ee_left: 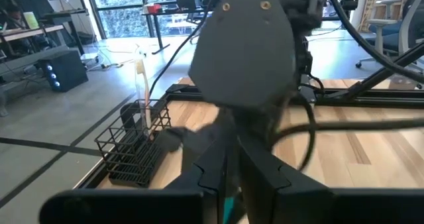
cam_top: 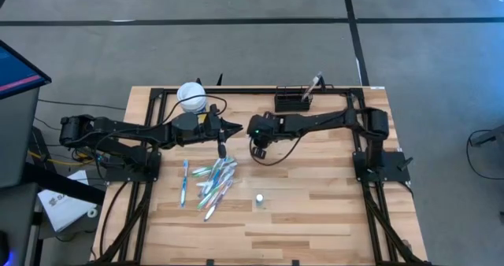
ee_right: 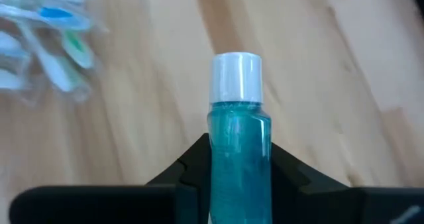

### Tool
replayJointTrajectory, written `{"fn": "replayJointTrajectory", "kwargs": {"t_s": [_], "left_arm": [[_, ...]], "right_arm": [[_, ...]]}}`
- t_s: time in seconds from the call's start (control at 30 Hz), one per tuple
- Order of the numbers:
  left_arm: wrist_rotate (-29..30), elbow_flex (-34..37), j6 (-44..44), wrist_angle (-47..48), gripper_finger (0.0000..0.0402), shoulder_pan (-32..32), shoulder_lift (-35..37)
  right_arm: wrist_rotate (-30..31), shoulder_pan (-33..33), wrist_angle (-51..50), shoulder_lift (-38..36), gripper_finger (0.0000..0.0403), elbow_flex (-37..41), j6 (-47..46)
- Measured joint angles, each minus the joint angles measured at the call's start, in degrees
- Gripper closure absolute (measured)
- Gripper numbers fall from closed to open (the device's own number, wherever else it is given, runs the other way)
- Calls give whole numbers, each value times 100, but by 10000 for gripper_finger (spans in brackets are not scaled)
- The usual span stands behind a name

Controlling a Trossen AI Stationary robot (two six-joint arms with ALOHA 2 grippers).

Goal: Pick & Place toothbrushing station
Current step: Put the mouthwash into the black mesh organizer

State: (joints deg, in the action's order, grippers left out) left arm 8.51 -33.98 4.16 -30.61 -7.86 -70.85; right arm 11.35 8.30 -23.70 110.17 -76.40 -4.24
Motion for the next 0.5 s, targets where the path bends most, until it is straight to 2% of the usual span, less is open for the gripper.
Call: {"fn": "replayJointTrajectory", "kwargs": {"t_s": [0.13,0.5], "left_arm": [[1,0,0,13,370,0,0],[2,0,0,13,370,-11,0]], "right_arm": [[75,169,252,-454,321,455,-11],[79,747,2013,-1909,321,2096,-88]]}}
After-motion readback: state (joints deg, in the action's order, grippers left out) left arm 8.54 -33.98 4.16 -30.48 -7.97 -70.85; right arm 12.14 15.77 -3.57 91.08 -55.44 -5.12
